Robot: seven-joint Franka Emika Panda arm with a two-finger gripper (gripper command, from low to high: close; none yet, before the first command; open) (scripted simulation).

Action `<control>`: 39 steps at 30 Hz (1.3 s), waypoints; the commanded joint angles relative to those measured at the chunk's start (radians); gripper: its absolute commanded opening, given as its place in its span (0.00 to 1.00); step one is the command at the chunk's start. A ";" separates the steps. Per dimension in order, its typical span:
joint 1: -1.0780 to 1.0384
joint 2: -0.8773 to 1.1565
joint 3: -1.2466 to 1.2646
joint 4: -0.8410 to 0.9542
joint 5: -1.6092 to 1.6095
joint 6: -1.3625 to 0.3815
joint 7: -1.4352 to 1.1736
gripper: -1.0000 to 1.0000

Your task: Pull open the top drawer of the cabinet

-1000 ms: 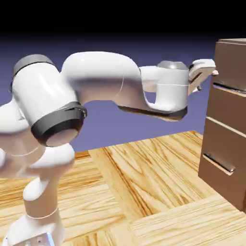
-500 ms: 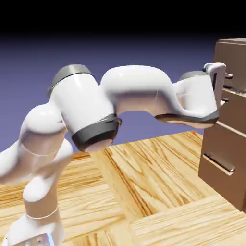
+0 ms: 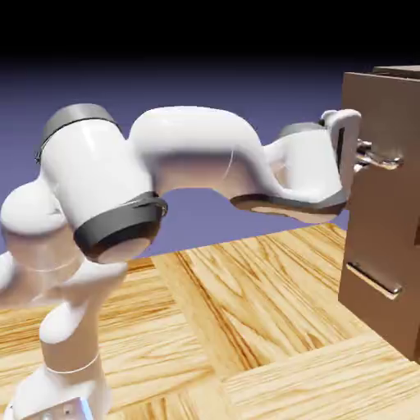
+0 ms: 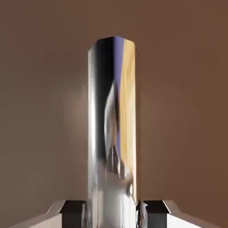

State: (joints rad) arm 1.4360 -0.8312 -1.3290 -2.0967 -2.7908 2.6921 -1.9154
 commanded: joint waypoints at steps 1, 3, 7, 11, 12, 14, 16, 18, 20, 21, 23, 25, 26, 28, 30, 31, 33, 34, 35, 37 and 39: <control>-0.036 -0.004 0.026 -0.030 0.003 -0.003 0.001 0.00; -0.089 0.042 0.057 -0.053 -0.022 0.010 0.077 0.00; -0.151 0.156 0.089 -0.045 -0.088 0.045 0.251 0.00; -0.295 0.168 0.203 -0.122 -0.107 0.052 0.312 0.00; -0.332 0.151 0.233 -0.150 -0.100 0.051 0.302 0.00; -0.366 0.081 0.266 -0.200 -0.065 0.037 0.222 0.00; -0.344 0.020 0.257 -0.214 -0.033 0.017 0.135 0.00; -0.301 -0.037 0.231 -0.213 -0.004 -0.005 0.048 0.00; -0.250 -0.091 0.198 -0.208 0.025 -0.028 -0.039 0.00; -0.223 -0.118 0.181 -0.205 0.040 -0.040 -0.082 0.00; -0.176 -0.172 0.148 -0.205 0.071 -0.063 -0.169 0.00; -0.213 -0.207 0.167 -0.255 0.097 -0.069 -0.208 0.00; -0.249 -0.200 0.189 -0.278 0.097 -0.062 -0.191 0.00; -0.310 -0.152 0.226 -0.297 0.074 -0.041 -0.112 0.00; -0.340 -0.092 0.244 -0.287 0.041 -0.020 -0.025 0.00; -0.352 -0.062 0.252 -0.278 0.024 -0.011 0.019 0.00; -0.374 -0.003 0.267 -0.259 -0.012 0.009 0.106 0.00; -0.386 0.026 0.277 -0.250 -0.030 0.019 0.149 0.00; -0.401 0.053 0.289 -0.242 -0.048 0.029 0.193 0.00; -0.447 0.101 0.325 -0.236 -0.084 0.050 0.280 0.00; -0.519 0.119 0.383 -0.258 -0.105 0.066 0.341 0.00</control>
State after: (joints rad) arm 0.9170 -0.7126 -0.9456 -2.3543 -2.8963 2.7577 -1.5745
